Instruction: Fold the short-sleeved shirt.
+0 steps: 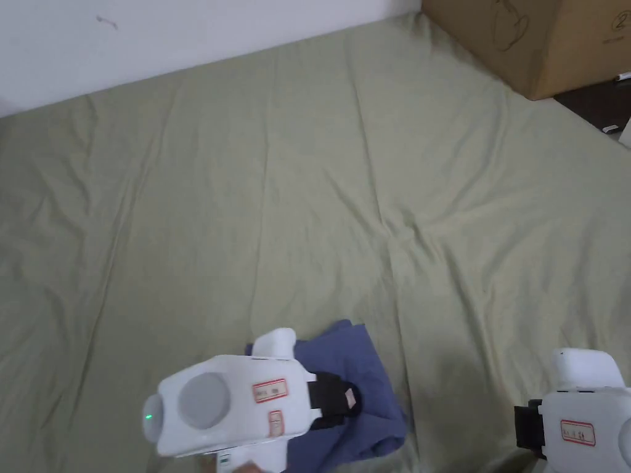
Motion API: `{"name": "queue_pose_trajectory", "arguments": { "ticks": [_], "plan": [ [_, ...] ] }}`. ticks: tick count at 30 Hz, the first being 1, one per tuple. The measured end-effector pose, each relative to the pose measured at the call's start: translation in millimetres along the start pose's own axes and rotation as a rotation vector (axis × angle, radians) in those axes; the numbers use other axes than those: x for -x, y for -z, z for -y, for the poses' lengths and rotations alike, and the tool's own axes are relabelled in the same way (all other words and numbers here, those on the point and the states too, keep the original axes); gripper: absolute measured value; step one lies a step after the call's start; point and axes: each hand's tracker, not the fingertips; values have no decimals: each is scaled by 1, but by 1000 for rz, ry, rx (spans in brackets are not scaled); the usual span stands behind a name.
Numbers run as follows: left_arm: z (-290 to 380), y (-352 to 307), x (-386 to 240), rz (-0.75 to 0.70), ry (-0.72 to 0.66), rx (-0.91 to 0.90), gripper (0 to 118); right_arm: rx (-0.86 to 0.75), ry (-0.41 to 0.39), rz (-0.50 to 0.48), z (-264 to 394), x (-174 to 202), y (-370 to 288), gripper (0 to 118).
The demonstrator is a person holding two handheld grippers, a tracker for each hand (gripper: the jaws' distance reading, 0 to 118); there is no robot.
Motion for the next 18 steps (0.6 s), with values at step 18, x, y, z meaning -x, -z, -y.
{"name": "queue_pose_trajectory", "arguments": {
  "ticks": [18],
  "plan": [
    [-4,-32,-4,133,-27,-76,5,7,-67,-7,-12,24,-1,4]
  ]
}}
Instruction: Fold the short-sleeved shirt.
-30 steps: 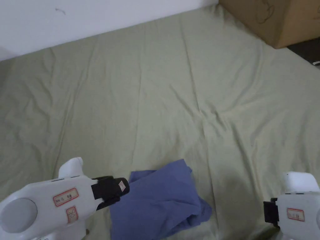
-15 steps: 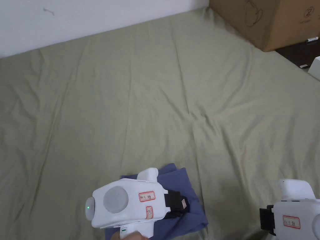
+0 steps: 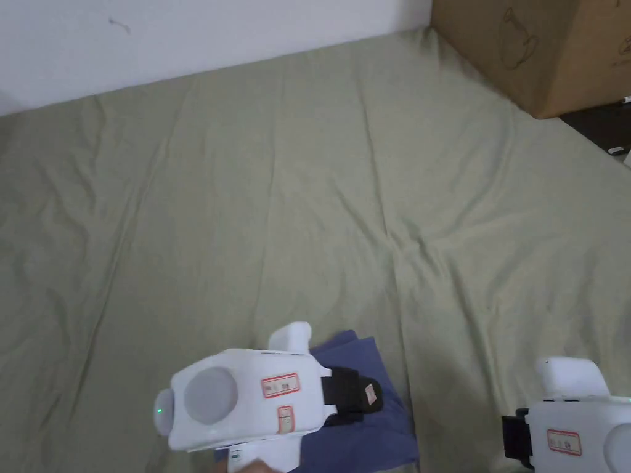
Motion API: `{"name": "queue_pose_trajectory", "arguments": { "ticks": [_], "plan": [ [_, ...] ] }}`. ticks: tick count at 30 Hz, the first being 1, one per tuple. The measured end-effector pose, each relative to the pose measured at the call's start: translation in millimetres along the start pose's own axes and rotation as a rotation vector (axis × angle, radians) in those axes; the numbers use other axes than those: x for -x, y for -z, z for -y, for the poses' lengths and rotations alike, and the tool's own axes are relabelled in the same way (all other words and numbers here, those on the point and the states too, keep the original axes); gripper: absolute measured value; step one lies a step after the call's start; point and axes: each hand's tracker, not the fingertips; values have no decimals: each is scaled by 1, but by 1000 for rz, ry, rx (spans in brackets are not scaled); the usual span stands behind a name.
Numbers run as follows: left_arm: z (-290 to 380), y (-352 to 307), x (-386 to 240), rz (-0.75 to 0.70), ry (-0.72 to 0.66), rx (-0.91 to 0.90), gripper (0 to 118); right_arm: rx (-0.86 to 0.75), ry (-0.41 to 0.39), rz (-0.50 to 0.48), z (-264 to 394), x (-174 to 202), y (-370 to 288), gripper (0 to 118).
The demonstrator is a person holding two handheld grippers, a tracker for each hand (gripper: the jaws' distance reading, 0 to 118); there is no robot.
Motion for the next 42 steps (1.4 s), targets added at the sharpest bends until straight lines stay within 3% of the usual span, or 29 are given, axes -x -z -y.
{"name": "queue_pose_trajectory", "arguments": {
  "ticks": [2,6,7,8,13,16,24,26,27,29,30,31,34,37,42],
  "plan": [
    [2,-37,13,11,-36,-73,25,-4,-56,-26,-9,18,1,4],
    [15,-102,46,-16,-107,-175,92,-18,-189,-84,-25,62,9,4],
    [21,-115,56,-39,-118,-199,105,-14,-218,-94,-29,75,12,4],
    [26,-126,66,-69,-127,-216,106,-17,-245,-94,-31,87,16,4],
    [46,-150,110,-100,-247,-251,106,4,-341,-89,-40,131,44,4],
    [53,-146,133,-57,-300,-239,106,34,-385,-32,-42,139,68,4],
    [41,-91,162,64,-374,-135,107,59,-338,-38,-45,133,73,4],
    [34,-80,163,154,-364,-141,106,60,-333,-32,-46,135,73,4],
    [31,-74,165,214,-369,-124,100,61,-334,-26,-45,137,74,4],
    [30,-56,170,297,-422,-92,36,59,-344,-12,-44,139,74,4],
    [30,-45,170,248,-437,-62,30,57,-348,-7,-43,140,74,4],
    [31,-38,173,160,-418,-50,27,57,-351,1,-43,140,74,4],
    [36,-49,178,260,-467,-102,25,59,-335,-3,-45,139,70,4],
    [31,-63,174,183,-378,-80,25,63,-302,-38,-47,141,58,4],
    [15,-114,178,59,-275,-89,25,0,-312,-64,-45,151,27,4]
  ]
}}
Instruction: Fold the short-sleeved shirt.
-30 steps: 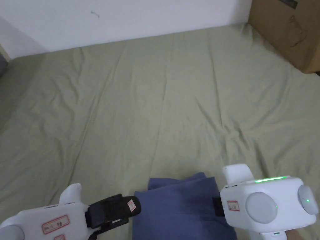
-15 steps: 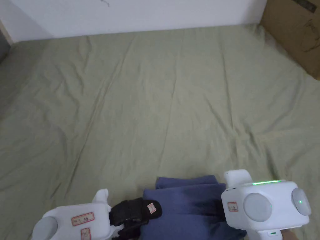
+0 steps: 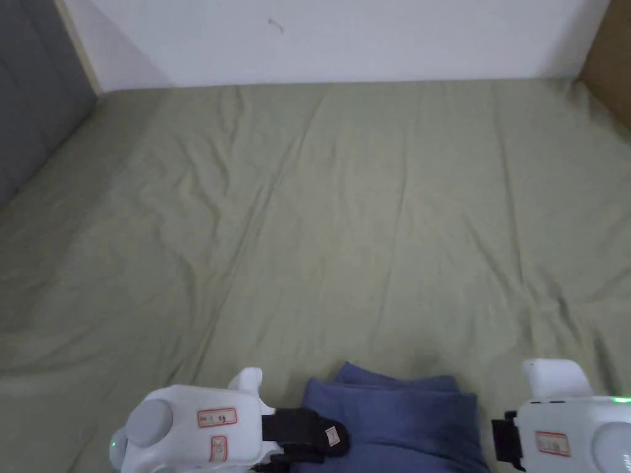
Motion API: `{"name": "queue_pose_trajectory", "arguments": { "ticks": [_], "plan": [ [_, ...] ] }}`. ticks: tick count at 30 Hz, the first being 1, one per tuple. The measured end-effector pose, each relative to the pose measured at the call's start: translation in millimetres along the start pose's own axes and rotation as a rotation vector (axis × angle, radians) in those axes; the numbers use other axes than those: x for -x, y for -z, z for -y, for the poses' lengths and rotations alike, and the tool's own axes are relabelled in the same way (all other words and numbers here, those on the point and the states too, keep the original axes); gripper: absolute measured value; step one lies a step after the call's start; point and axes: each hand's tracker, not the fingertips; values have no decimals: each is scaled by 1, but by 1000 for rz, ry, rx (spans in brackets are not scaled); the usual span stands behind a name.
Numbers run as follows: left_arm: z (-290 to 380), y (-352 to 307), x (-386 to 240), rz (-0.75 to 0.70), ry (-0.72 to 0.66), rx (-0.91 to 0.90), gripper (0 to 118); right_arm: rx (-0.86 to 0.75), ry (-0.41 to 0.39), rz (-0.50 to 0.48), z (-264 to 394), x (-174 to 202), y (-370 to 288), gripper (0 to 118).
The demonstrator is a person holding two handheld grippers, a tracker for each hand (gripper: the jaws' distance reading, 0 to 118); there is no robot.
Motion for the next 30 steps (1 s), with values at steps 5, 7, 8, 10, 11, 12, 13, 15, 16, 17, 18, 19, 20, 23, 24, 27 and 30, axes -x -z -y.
{"name": "queue_pose_trajectory", "arguments": {
  "ticks": [5,7,8,10,11,12,13,15,16,17,18,19,20,23,24,27,30],
  "plan": [
    [-43,-99,21,-273,111,-48,25,-12,-6,-9,0,6,-6,4],
    [-62,-145,37,-411,126,-88,25,3,-13,7,1,9,-2,4],
    [-72,-168,47,-488,110,-107,25,11,-14,15,2,9,1,4],
    [-88,-208,61,-657,113,-117,25,24,-10,19,5,10,4,4],
    [-92,-226,59,-745,134,-89,25,32,-6,19,7,11,7,4],
    [-99,-240,62,-836,160,-57,25,43,1,19,8,13,8,3],
    [-106,-253,65,-958,175,-36,25,57,3,18,9,15,10,4],
    [-118,-268,74,-1175,232,21,25,67,7,25,12,18,16,4],
    [-123,-275,82,-1227,221,33,25,72,10,29,14,14,23,4],
    [-126,-279,93,-1233,195,61,25,81,11,32,15,15,27,4],
    [-128,-281,101,-1230,163,56,25,88,15,32,15,16,29,4],
    [-128,-283,110,-1199,150,46,28,94,17,26,16,17,31,4],
    [-124,-284,115,-1175,139,45,31,100,16,22,15,22,29,4],
    [-114,-280,116,-1254,154,30,62,106,-5,15,15,26,28,4],
    [-111,-279,116,-1301,184,28,78,109,-9,14,14,22,28,4],
    [-102,-285,107,-1349,225,-20,99,109,-10,24,13,22,29,4],
    [-94,-301,86,-1288,148,-176,99,106,0,13,13,19,28,4]
  ]
}}
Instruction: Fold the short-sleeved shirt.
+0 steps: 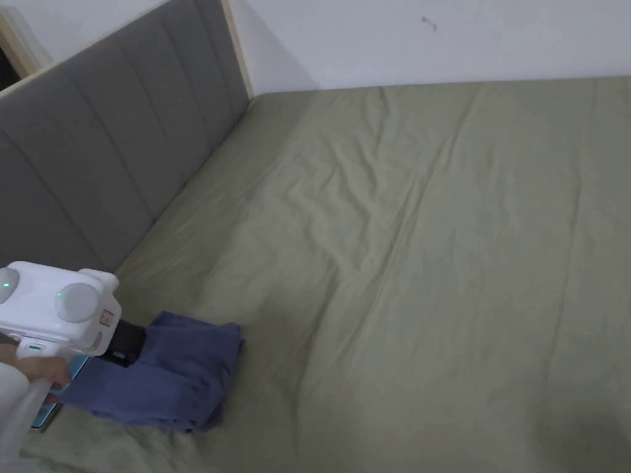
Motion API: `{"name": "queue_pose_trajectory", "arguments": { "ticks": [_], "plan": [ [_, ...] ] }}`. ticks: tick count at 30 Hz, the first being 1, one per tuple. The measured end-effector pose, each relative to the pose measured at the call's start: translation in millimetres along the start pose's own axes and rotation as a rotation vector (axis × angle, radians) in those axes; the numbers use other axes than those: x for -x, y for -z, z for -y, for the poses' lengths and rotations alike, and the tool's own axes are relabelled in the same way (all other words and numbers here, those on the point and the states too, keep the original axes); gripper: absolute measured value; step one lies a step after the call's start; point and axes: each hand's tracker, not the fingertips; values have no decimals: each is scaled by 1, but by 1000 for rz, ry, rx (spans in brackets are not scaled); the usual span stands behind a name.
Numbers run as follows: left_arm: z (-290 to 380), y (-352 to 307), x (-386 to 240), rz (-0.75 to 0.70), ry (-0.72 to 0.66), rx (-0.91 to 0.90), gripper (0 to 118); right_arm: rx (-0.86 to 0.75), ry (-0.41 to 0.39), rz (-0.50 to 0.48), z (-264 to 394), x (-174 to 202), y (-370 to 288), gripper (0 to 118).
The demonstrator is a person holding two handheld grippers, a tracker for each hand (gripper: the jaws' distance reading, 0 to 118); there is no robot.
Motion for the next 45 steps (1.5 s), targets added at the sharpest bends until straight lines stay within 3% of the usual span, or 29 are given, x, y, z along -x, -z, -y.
{"name": "queue_pose_trajectory", "arguments": {
  "ticks": [3,4,5,7,14,19,21,23,28,32,36,37,38,39,40,41,43,45],
  "plan": [
    [8,-31,1,125,-116,-54,98,-17,-5,-6,3,4,-10,4],
    [14,-42,-5,185,-146,-68,88,-24,-6,-9,4,3,-12,4],
    [19,-54,-12,249,-147,-96,67,-30,-3,-13,4,2,-13,4],
    [32,-75,-31,324,-131,-177,0,-42,4,-26,7,2,-20,4],
    [88,-138,-127,407,-40,-323,0,-97,7,-62,25,-7,-43,4],
    [110,-189,-187,367,-20,-488,0,-167,37,-87,38,-21,-60,4],
    [117,-213,-210,358,-36,-561,0,-212,102,-216,38,-29,-75,4],
    [127,-233,-232,317,-67,-639,0,-273,131,-258,38,-34,-93,4],
    [148,-276,-279,233,-64,-833,0,-517,15,-78,39,-22,-144,4],
    [164,-304,-298,228,-116,-949,0,-679,148,-165,42,-29,-173,4],
    [174,-326,-302,227,-178,-1033,0,-852,163,-1,52,-26,-188,4],
    [178,-331,-302,227,-193,-1069,0,-893,168,25,56,-26,-191,8],
    [181,-334,-302,225,-193,-1104,0,-922,181,20,58,-27,-194,18],
    [184,-337,-301,237,-186,-1128,0,-951,196,24,61,-27,-197,37],
    [186,-340,-301,230,-190,-1137,7,-976,203,26,64,-27,-200,69],
    [188,-344,-303,220,-181,-1146,18,-988,199,25,65,-27,-202,87],
    [188,-348,-303,222,-168,-1144,56,-1039,176,52,69,-25,-207,94],
    [184,-349,-304,258,-122,-1111,74,-1068,133,92,71,-20,-211,94]
  ]
}}
